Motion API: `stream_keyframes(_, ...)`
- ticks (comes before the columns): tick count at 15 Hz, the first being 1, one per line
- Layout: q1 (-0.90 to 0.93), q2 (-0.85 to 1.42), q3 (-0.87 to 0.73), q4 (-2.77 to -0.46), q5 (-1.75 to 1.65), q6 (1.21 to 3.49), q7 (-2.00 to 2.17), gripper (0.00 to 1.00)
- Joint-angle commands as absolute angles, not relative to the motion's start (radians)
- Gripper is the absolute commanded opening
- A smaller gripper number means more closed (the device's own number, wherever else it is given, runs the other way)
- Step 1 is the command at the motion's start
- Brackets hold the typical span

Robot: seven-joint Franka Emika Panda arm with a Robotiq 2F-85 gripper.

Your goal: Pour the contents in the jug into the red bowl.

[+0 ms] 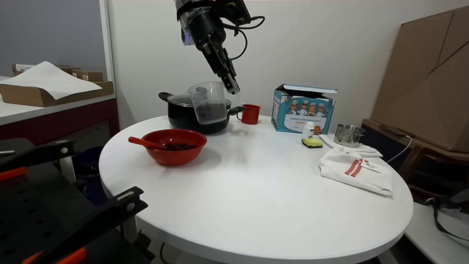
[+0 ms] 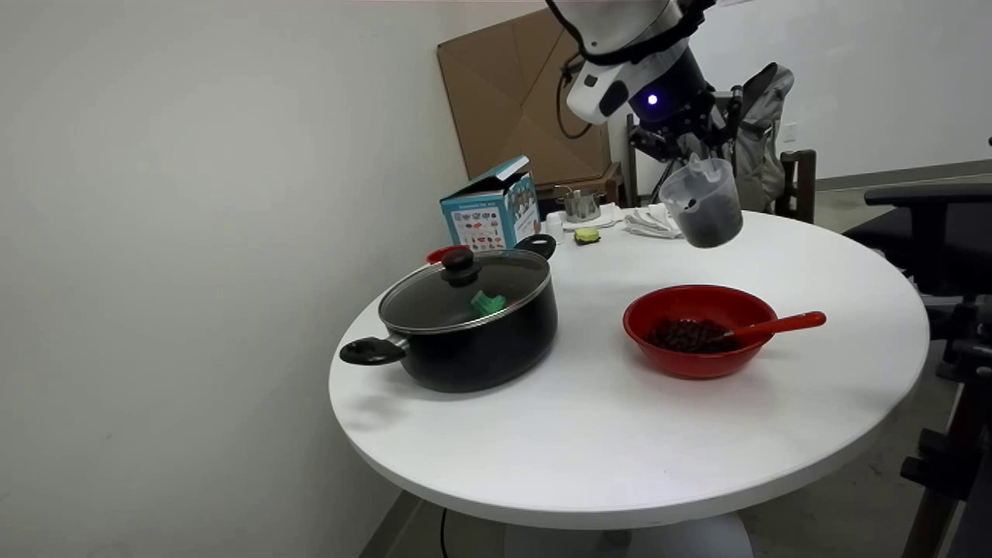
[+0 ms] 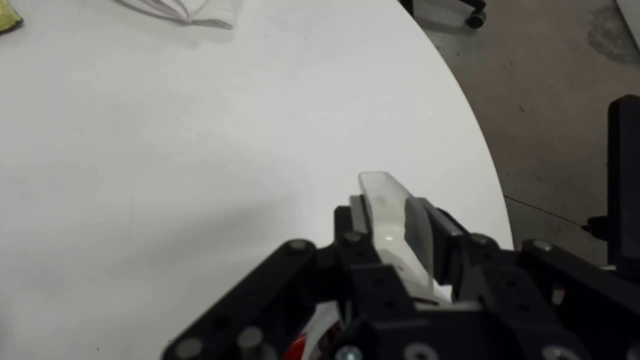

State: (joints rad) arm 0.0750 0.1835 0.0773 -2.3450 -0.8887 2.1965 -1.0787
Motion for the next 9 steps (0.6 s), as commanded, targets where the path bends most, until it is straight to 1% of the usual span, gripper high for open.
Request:
stream_keyframes(1, 0.087, 0.128, 0.094, -2.382, -0.895, 2.133, -1.009, 0.14)
stream_keyframes(9, 0.112, 0.134, 0.122, -2.386, -0.913, 1.962, -0.927, 0.14)
